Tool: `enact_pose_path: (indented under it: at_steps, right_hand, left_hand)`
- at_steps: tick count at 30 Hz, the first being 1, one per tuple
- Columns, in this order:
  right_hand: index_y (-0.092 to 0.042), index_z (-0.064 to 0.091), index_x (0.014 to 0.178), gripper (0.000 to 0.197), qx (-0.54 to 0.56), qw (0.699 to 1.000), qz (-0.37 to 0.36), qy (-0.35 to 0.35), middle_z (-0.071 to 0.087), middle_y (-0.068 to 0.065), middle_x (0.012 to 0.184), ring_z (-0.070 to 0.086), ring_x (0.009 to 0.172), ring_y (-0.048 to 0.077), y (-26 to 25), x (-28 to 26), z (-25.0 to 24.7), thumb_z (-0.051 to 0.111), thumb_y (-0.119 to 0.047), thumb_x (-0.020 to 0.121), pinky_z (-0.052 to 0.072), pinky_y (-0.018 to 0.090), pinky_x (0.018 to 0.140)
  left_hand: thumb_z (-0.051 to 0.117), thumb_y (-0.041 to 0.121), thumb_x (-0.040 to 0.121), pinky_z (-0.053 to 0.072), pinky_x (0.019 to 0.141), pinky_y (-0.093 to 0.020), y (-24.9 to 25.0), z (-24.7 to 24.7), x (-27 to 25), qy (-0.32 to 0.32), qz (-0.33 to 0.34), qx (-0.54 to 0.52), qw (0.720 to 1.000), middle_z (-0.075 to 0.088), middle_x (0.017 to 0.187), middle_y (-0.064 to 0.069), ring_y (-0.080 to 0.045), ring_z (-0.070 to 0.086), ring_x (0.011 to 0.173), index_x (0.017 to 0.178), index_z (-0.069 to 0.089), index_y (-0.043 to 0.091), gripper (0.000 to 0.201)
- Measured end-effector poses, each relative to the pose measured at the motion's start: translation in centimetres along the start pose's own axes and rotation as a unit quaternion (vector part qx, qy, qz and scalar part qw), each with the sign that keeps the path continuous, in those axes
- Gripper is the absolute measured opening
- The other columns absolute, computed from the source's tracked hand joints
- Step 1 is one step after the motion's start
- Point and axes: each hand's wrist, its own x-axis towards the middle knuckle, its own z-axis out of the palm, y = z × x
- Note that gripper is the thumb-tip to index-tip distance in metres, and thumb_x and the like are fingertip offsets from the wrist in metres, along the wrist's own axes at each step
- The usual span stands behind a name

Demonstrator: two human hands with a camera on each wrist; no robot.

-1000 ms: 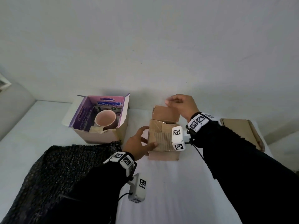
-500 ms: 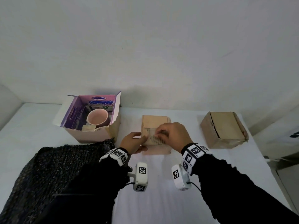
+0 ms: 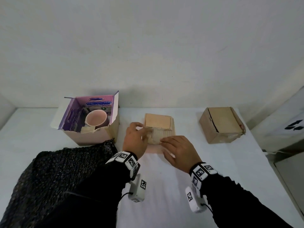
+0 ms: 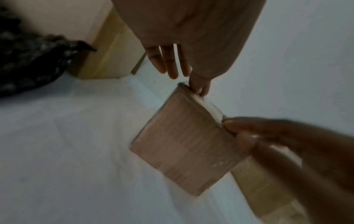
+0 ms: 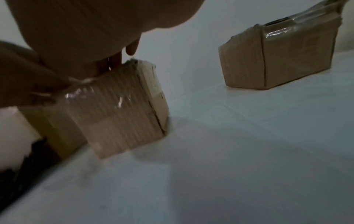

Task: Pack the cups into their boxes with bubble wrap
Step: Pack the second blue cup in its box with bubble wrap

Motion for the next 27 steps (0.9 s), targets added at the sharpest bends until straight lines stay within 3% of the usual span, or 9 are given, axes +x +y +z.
enact_pose_path:
  at_steps: [3, 7, 10, 12, 14, 18, 22, 24, 27]
  right_hand:
    - [-0.019, 0.064, 0.088, 0.011, 0.027, 0.993, 0.113, 0.004, 0.066, -0.005, 0.088, 0.056, 0.083, 0.02, 0.1, 2.6, -0.4, 0.064, -0.03, 0.086, 0.042, 0.036, 0.073]
    - [-0.024, 0.051, 0.1, 0.045, 0.008, 0.939, 0.339, -0.057, 0.049, -0.002, 0.103, 0.041, 0.097, 0.021, 0.6, 5.3, 0.8, 0.064, -0.06, 0.076, 0.04, 0.036, 0.076]
    - [-0.025, 0.049, 0.101, 0.05, 0.021, 0.909, 0.404, -0.097, 0.043, 0.001, 0.11, 0.038, 0.103, 0.023, 0.8, 5.5, 1.3, 0.068, -0.061, 0.072, 0.039, 0.037, 0.081]
    - [-0.025, 0.052, 0.103, 0.043, -0.001, 0.921, 0.385, -0.062, 0.045, 0.001, 0.112, 0.04, 0.105, 0.024, 0.8, 5.5, 1.2, 0.071, -0.051, 0.074, 0.039, 0.039, 0.082]
    - [-0.026, 0.057, 0.108, 0.034, -0.048, 0.951, 0.303, -0.035, 0.05, 0.0, 0.119, 0.045, 0.109, 0.025, 0.7, 5.5, 1.2, 0.07, -0.033, 0.077, 0.04, 0.041, 0.085]
    - [-0.023, 0.063, 0.117, 0.038, -0.071, 0.987, 0.121, -0.082, 0.058, -0.001, 0.13, 0.051, 0.122, 0.023, 0.5, 4.6, 1.8, 0.048, -0.018, 0.082, 0.036, 0.042, 0.094]
    - [-0.021, 0.062, 0.121, 0.04, -0.057, 0.987, 0.105, -0.107, 0.056, -0.004, 0.135, 0.047, 0.127, 0.02, 0.5, 2.3, 1.0, 0.048, -0.036, 0.087, 0.035, 0.04, 0.098]
    - [-0.021, 0.062, 0.119, 0.042, -0.065, 0.985, 0.102, -0.126, 0.056, -0.003, 0.133, 0.047, 0.126, 0.021, 0.3, 1.8, 0.5, 0.053, -0.042, 0.084, 0.039, 0.041, 0.095]
    - [-0.022, 0.063, 0.109, 0.033, -0.093, 0.98, 0.134, -0.119, 0.061, -0.001, 0.12, 0.052, 0.112, 0.025, 0.2, 1.7, -0.3, 0.061, -0.036, 0.079, 0.044, 0.039, 0.083]
  left_hand:
    - [0.064, 0.025, 0.087, 0.05, 0.085, -0.034, -0.2, -0.2, -0.3, -0.027, 0.032, 0.009, 0.999, 0.046, 0.121, -0.001, -0.018, 0.052, 0.096, 0.112, 0.069, 0.025, 0.025]
    - [0.073, 0.033, 0.081, 0.054, 0.077, -0.035, -1.1, -0.5, -0.4, -0.043, 0.043, -0.029, 0.998, 0.045, 0.12, 0.006, -0.012, 0.055, 0.086, 0.107, 0.071, 0.024, 0.028]
    - [0.077, 0.035, 0.076, 0.055, 0.075, -0.034, -1.4, -0.9, -0.1, -0.067, 0.027, -0.055, 0.996, 0.045, 0.119, 0.01, -0.007, 0.059, 0.085, 0.104, 0.071, 0.025, 0.031]
    - [0.077, 0.038, 0.076, 0.055, 0.076, -0.034, -1.1, -1.1, 0.2, -0.089, 0.004, -0.049, 0.995, 0.045, 0.119, 0.009, -0.006, 0.062, 0.08, 0.105, 0.069, 0.027, 0.032]
    - [0.075, 0.041, 0.076, 0.053, 0.08, -0.032, -0.7, -1.2, 0.5, -0.101, -0.025, -0.011, 0.995, 0.049, 0.117, 0.006, -0.01, 0.063, 0.077, 0.108, 0.064, 0.03, 0.035]
    - [0.077, 0.047, 0.072, 0.052, 0.078, -0.034, -0.5, -1.1, 0.9, -0.107, -0.08, -0.008, 0.991, 0.066, 0.1, 0.005, -0.015, 0.064, 0.083, 0.109, 0.05, 0.032, 0.048]
    - [0.077, 0.051, 0.07, 0.056, 0.07, -0.039, -1.0, -0.7, 0.5, -0.112, -0.119, -0.046, 0.985, 0.069, 0.083, 0.008, -0.016, 0.068, 0.069, 0.108, 0.043, 0.033, 0.054]
    - [0.076, 0.051, 0.071, 0.056, 0.071, -0.04, -0.7, -0.7, 0.6, -0.108, -0.112, -0.044, 0.987, 0.07, 0.084, 0.007, -0.016, 0.068, 0.07, 0.11, 0.044, 0.031, 0.054]
    - [0.072, 0.05, 0.077, 0.056, 0.074, -0.038, 0.0, -0.5, 1.0, -0.135, -0.098, -0.046, 0.985, 0.07, 0.091, 0.008, -0.014, 0.068, 0.075, 0.115, 0.045, 0.029, 0.052]
